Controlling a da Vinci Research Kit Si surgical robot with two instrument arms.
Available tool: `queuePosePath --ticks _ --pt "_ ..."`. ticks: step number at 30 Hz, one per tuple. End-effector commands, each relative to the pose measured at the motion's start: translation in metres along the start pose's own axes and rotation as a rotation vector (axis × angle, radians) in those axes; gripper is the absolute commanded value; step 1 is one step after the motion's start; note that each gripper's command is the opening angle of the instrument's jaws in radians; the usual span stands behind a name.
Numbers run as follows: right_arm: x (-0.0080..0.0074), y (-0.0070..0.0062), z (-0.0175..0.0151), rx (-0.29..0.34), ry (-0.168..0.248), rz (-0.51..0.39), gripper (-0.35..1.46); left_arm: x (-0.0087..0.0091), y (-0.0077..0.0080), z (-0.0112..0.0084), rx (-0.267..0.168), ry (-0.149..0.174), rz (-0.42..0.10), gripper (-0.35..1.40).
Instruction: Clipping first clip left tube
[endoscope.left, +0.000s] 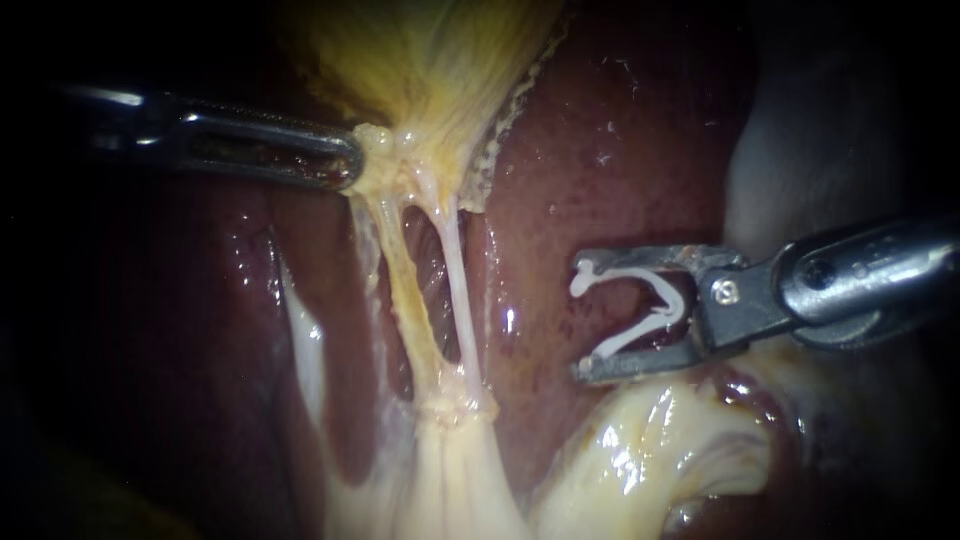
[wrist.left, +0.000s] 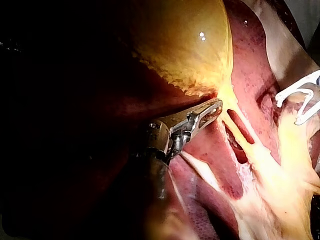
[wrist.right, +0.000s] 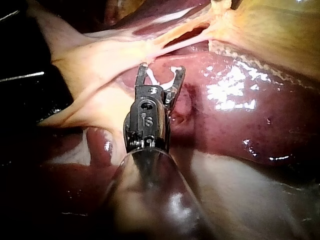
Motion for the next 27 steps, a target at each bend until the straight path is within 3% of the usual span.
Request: queuePosePath --ticks 1,14,22,27 --pt "0.0000 0.0000 0.0002 0.006 0.007 0.011 0.49 0.0000 0.0000 0.0000 0.000 0.000 0.000 -0.35" --pt "0.0000 -0.0007 0.0052 0.071 0.062 0.141 0.48 0.0000 0.0000 0.0001 0.000 0.000 0.000 -0.35" --pt "-0.0005 -0.0003 0.0076 0.129 0.072 0.185 0.46 0.0000 0.0000 0.0001 -0.001 0.000 0.000 -0.35" --pt "-0.0008 0.0000 0.0085 0.135 0.082 0.204 0.46 0.0000 0.0000 0.0002 -0.001 0.000 0.001 -0.35"
